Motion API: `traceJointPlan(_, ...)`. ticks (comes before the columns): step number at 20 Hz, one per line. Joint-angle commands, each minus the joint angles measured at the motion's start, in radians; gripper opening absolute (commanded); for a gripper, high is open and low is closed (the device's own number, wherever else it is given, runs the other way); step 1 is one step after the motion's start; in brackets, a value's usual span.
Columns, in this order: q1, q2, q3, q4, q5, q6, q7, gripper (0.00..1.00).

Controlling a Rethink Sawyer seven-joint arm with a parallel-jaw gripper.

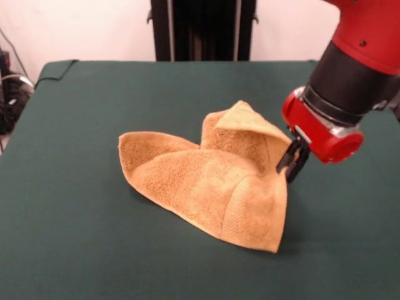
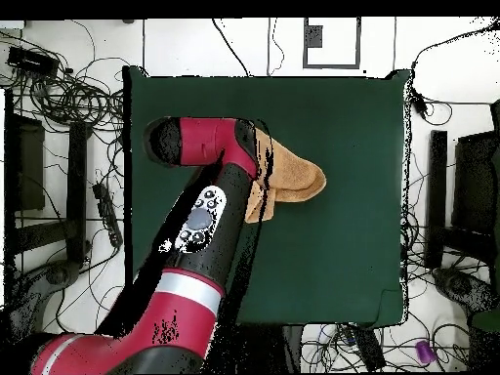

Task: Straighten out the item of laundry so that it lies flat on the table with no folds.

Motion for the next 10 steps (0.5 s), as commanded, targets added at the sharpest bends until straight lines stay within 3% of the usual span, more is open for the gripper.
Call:
traceJointPlan(1, -0.022, 0.010, -0.077, 0.076, 0.154, 0.281, 0.578, 0.00)
traceJointPlan(4, -0.050, -0.053, -0.080, 0.174, 0.158, 0.239, 0.561, 0.00)
traceJointPlan(6, -0.048, -0.056, -0.159, 0.185, 0.124, 0.302, 0.614, 0.00)
traceJointPlan(10, -0.077, -0.120, -0.140, 0.244, 0.121, 0.326, 0.591, 0.00)
